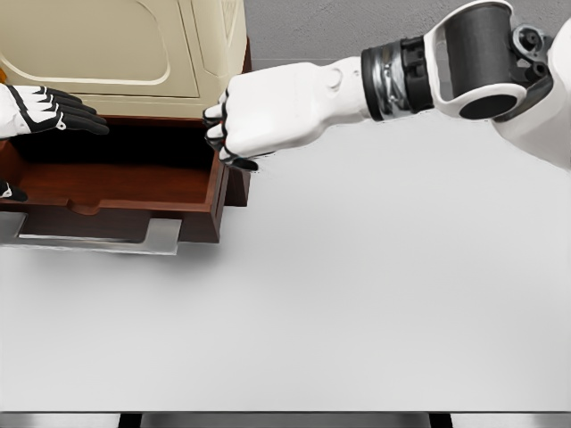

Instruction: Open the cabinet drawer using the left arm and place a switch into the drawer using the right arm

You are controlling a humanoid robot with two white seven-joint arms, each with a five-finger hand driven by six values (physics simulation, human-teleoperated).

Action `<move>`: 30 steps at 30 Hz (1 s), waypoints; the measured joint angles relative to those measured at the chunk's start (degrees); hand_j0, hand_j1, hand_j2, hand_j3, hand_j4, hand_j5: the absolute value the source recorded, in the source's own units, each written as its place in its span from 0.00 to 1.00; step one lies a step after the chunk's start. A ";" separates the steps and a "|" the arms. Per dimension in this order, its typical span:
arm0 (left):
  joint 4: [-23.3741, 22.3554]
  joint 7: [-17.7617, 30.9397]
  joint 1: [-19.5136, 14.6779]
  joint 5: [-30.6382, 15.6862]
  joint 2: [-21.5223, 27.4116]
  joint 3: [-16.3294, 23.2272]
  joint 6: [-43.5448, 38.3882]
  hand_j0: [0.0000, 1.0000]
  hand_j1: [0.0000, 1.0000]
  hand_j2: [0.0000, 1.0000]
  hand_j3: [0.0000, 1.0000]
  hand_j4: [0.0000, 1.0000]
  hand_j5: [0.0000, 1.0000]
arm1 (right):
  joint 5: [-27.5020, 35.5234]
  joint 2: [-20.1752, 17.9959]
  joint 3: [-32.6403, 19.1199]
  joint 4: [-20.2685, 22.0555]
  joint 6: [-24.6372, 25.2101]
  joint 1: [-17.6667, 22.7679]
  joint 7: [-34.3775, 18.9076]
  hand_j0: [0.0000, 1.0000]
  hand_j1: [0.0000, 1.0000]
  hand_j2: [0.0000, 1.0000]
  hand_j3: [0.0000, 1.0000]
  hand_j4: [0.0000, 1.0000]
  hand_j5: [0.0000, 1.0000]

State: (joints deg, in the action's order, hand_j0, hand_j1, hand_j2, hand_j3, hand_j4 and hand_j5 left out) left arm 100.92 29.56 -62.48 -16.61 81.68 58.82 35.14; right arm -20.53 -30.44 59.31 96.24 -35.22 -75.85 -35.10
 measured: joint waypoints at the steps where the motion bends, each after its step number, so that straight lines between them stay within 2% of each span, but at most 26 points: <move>1: 0.02 0.00 0.00 0.03 0.00 0.00 0.01 1.00 1.00 1.00 1.00 1.00 1.00 | 0.45 0.47 0.00 0.00 0.01 -0.88 -0.01 0.26 0.26 0.26 0.26 0.26 0.26; 5: 0.04 0.00 -0.01 0.03 -0.01 0.00 0.01 1.00 1.00 1.00 1.00 1.00 1.00 | 1.23 4.23 0.17 -0.47 0.01 -3.34 0.00 0.26 0.26 0.26 0.26 0.26 0.26; 7: 0.05 0.00 -0.01 0.01 -0.01 0.01 0.01 1.00 1.00 1.00 1.00 1.00 1.00 | 1.42 7.02 0.54 -2.16 0.04 -4.13 0.01 0.26 0.26 0.26 0.26 0.26 0.26; 13: -0.46 0.00 -0.01 0.01 0.01 0.11 0.02 1.00 1.00 1.00 1.00 1.00 1.00 | 0.92 15.90 3.39 -13.42 0.03 -6.42 0.00 0.26 0.26 0.26 0.26 0.26 0.26; 15: -4.73 0.00 0.08 0.09 -0.01 0.18 0.02 1.00 1.00 1.00 1.00 1.00 1.00 | 0.73 17.44 3.85 -15.93 0.00 -6.51 -0.01 0.26 0.26 0.26 0.26 0.26 0.26; 18: -11.29 0.02 0.08 0.31 -0.01 0.24 0.01 1.00 1.00 1.00 1.00 1.00 1.00 | 0.66 18.57 4.17 -17.75 0.03 -6.51 0.03 0.26 0.26 0.26 0.26 0.26 0.26; 20: -13.79 0.05 0.08 0.43 0.00 0.30 0.01 1.00 1.00 1.00 1.00 1.00 1.00 | 0.66 18.91 4.41 -18.27 0.04 -6.51 0.04 0.26 0.26 0.26 0.26 0.26 0.26; 30: -15.64 0.09 0.09 0.37 -0.01 0.45 0.02 1.00 1.00 1.00 1.00 1.00 1.00 | 0.62 19.63 5.31 -19.70 0.05 -7.47 0.05 0.27 0.27 0.27 0.27 0.27 0.27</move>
State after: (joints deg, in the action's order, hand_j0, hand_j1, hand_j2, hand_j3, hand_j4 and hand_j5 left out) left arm 85.27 29.64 -62.40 -16.24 81.67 59.28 35.15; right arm -19.91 -10.81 64.62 76.55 -35.17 -83.32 -35.05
